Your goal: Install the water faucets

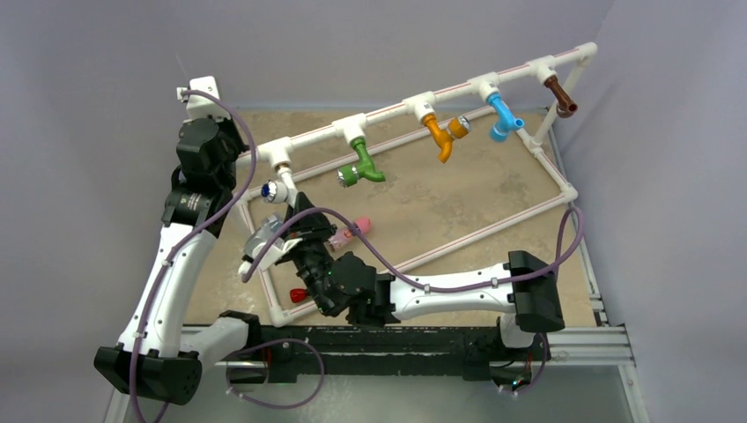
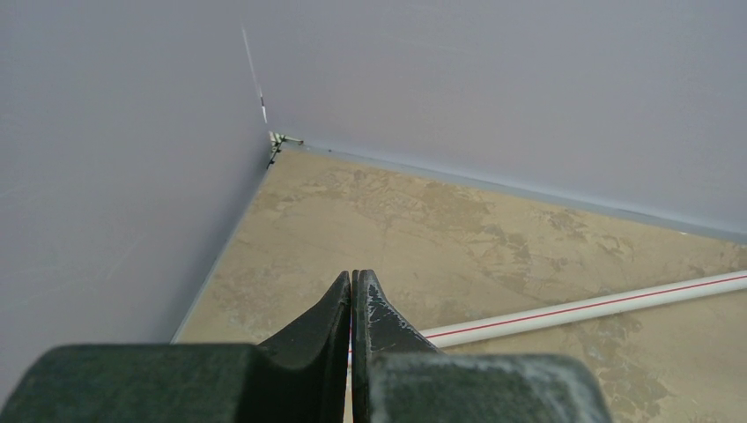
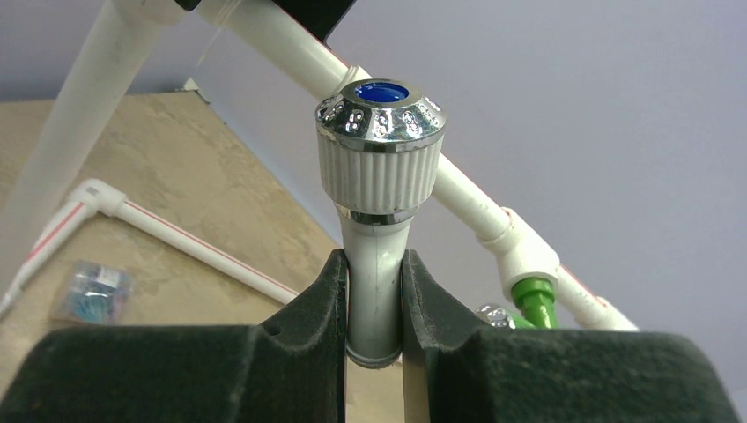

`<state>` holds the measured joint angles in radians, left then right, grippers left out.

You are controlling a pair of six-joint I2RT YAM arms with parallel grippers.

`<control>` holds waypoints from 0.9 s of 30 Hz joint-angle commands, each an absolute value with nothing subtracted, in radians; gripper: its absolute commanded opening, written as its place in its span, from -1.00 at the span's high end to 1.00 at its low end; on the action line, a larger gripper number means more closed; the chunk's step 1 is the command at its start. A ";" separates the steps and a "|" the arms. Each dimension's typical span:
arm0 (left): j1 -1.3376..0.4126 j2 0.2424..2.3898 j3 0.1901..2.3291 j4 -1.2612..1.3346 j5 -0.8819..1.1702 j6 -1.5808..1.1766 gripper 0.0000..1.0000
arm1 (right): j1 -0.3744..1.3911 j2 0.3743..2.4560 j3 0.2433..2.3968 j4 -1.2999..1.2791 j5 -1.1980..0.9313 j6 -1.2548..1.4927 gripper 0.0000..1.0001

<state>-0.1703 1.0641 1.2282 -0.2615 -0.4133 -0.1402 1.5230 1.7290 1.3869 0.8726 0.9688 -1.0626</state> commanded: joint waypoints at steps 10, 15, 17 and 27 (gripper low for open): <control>-0.167 1.054 1.192 -0.371 -0.391 -0.159 1.00 | 1.509 1.779 1.486 0.782 0.928 -1.092 1.00; -0.167 1.053 1.192 -0.376 -0.386 -0.160 1.00 | 1.477 1.787 1.551 0.706 0.918 -0.913 1.00; -0.167 1.053 1.192 -0.377 -0.386 -0.161 1.00 | 1.465 1.774 1.564 0.672 0.905 -0.824 1.00; -0.167 1.057 1.192 -0.382 -0.368 -0.170 1.00 | 1.392 1.699 1.578 0.489 0.821 -0.236 1.00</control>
<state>-0.1574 1.0645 1.2228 -0.2470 -0.4229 -0.1432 1.4841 1.7187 1.5387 0.5613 0.9585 -0.5907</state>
